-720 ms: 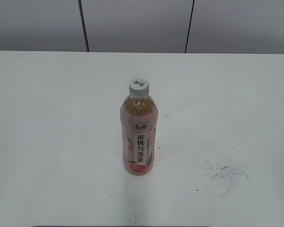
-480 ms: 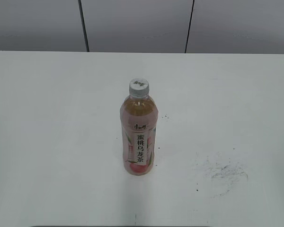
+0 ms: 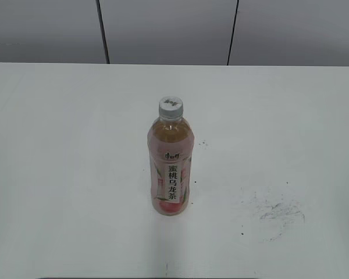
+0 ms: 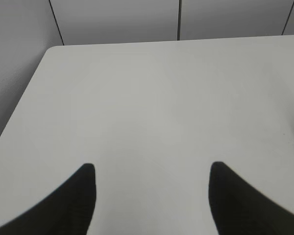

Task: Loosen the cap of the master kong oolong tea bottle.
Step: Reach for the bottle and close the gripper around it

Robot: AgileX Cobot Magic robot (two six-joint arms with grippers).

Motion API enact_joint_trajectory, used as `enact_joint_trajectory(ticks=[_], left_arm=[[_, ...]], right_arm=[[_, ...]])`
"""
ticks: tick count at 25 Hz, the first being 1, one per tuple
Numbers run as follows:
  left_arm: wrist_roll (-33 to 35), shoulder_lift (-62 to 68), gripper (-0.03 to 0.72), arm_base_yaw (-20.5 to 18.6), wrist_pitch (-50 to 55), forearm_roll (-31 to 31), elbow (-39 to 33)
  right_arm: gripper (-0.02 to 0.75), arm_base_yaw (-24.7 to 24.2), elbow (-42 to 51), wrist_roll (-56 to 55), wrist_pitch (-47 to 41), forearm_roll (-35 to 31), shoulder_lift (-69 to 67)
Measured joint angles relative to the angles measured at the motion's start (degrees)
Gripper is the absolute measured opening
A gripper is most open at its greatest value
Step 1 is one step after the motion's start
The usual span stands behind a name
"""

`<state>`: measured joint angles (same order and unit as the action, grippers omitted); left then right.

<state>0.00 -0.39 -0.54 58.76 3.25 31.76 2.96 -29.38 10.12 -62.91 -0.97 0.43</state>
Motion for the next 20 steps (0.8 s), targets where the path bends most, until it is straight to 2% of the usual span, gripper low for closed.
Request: enact_joint_trajectory(ticks=[15,20], left_arm=[[0.0,0.0,0.438,0.8,-0.2,0.0,0.1],[0.0,1.1,0.438,1.6,-3.8,-0.2,1.2]], right_arm=[[0.554,0.0,0.0,0.0,0.0,0.0,0.0],[0.554,0.0,0.0,0.0,0.0,0.0,0.0]])
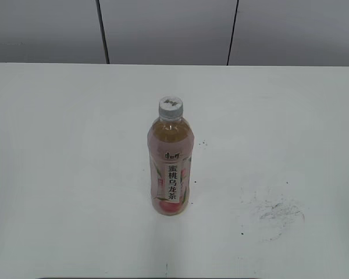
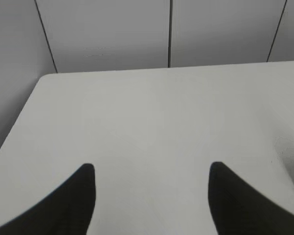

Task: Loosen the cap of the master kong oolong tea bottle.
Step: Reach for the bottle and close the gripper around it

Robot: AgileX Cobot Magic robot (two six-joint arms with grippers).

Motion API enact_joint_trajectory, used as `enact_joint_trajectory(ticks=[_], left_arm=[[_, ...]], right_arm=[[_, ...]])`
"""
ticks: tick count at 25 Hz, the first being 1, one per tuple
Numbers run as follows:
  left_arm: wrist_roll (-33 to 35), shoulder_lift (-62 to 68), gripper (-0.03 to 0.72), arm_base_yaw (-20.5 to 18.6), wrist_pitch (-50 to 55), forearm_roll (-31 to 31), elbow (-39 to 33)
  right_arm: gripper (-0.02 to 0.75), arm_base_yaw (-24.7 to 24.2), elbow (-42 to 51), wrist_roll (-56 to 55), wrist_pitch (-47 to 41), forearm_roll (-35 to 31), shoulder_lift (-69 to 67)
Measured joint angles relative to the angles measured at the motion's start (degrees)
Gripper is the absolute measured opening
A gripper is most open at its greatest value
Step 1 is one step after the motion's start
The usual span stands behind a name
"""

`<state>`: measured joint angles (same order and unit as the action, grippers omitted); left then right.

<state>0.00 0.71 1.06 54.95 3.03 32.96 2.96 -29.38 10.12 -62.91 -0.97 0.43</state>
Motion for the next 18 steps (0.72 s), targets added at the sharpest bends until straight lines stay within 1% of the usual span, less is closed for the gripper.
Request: enact_joint_trajectory(ticks=[3,7,10,13,15,18], left_arm=[[0.0,2.3,0.438,0.0,-6.0,-3.0,0.0],[0.0,6.4,0.438,0.0,-15.8,-11.2,-0.1],[0.0,9.9,0.438,0.2,-22.7,-15.0,-0.1],[1.3,15.1,0.438,1.6,-28.4,-17.3,-0.3],[3.6,20.5,0.445,2.6,-31.0,-18.5,-0.3],[10.6,29.5,0.485,4.5,-35.5,-22.4,-0.3]], right_arm=[[0.554,0.0,0.0,0.0,0.0,0.0,0.0],[0.554,0.0,0.0,0.0,0.0,0.0,0.0],[0.554,0.0,0.0,0.0,0.0,0.0,0.0],[0.554,0.0,0.0,0.0,0.0,0.0,0.0],[0.554,0.0,0.0,0.0,0.0,0.0,0.0],[0.554,0.0,0.0,0.0,0.0,0.0,0.0]])
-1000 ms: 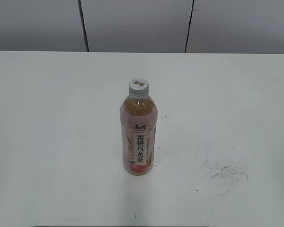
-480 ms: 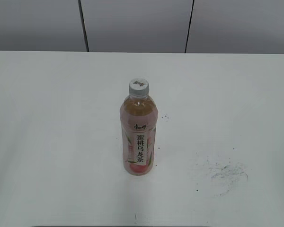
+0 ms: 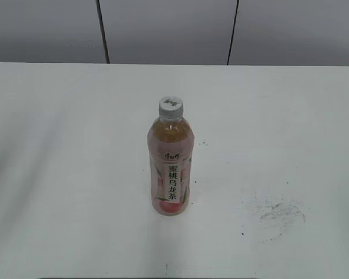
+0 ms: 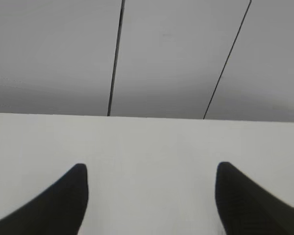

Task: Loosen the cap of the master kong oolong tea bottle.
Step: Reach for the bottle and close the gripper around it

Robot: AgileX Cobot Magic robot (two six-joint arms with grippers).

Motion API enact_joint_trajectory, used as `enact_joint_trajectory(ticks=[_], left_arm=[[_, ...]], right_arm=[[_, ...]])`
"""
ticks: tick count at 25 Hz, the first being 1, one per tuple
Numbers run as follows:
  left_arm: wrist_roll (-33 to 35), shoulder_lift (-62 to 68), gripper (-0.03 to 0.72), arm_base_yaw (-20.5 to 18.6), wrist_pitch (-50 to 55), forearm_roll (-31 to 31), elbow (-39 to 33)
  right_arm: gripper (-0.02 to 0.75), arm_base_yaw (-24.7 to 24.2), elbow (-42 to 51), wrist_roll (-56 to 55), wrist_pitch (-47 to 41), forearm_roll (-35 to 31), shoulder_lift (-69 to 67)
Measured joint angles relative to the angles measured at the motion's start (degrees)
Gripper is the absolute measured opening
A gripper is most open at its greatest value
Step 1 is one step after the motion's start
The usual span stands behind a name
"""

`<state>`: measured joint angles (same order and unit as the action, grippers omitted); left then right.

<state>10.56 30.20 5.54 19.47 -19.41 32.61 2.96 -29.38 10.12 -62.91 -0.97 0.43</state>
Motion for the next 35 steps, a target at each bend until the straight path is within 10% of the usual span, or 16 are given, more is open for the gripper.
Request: enact_joint_trajectory(ticks=[9,16,35], left_arm=[[7.6,25.7,0.586,14.0,-12.8,-6.2,-0.7],[7.9,36.9,0.586,26.6,-42.5,-6.3,-8.2],[-13.5,43.5,0.516,28.1,-59.7,18.1,-20.2]], right_arm=[[0.554,0.0,0.0,0.0,0.0,0.0,0.0],[0.554,0.0,0.0,0.0,0.0,0.0,0.0],[0.554,0.0,0.0,0.0,0.0,0.0,0.0]])
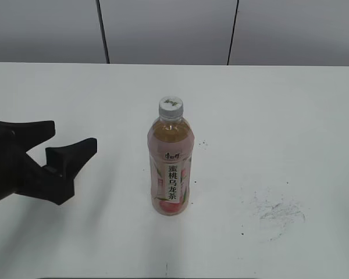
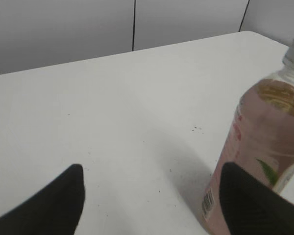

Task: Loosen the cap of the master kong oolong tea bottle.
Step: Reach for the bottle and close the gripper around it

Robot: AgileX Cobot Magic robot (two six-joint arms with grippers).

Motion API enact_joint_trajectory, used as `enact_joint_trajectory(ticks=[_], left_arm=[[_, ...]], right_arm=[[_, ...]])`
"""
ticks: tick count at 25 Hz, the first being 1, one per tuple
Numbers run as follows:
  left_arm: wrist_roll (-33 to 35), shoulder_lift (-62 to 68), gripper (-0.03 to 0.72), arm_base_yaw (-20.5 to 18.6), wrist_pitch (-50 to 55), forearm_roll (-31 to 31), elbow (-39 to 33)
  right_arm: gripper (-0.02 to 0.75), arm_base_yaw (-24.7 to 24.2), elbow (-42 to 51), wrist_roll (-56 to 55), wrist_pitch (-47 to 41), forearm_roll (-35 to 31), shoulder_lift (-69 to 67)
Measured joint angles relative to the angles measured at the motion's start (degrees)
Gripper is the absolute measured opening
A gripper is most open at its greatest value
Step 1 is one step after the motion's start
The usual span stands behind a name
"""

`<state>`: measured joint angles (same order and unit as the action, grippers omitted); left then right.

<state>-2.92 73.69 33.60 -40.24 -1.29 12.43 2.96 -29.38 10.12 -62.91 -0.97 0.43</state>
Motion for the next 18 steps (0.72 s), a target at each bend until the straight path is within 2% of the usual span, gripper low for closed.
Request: enact_joint_trajectory(ticks=[4,12,14,18], left_arm=[[-1.8,1.1,0.487,0.0,-6.2,1.7,-2.9],[-2.1,14.5,0.472,0.0,-21.9,3.2,-4.6],[-2.1,16.7,0.472,0.0,-26.0,5.9,-4.7],[-2.1,18.1,0.472,0.0,-27.7,12.7,-4.6]], right_arm=[[0.554,0.0,0.0,0.0,0.0,0.0,0.0],[0.554,0.0,0.0,0.0,0.0,0.0,0.0],[0.554,0.0,0.0,0.0,0.0,0.0,0.0],[0.554,0.0,0.0,0.0,0.0,0.0,0.0]])
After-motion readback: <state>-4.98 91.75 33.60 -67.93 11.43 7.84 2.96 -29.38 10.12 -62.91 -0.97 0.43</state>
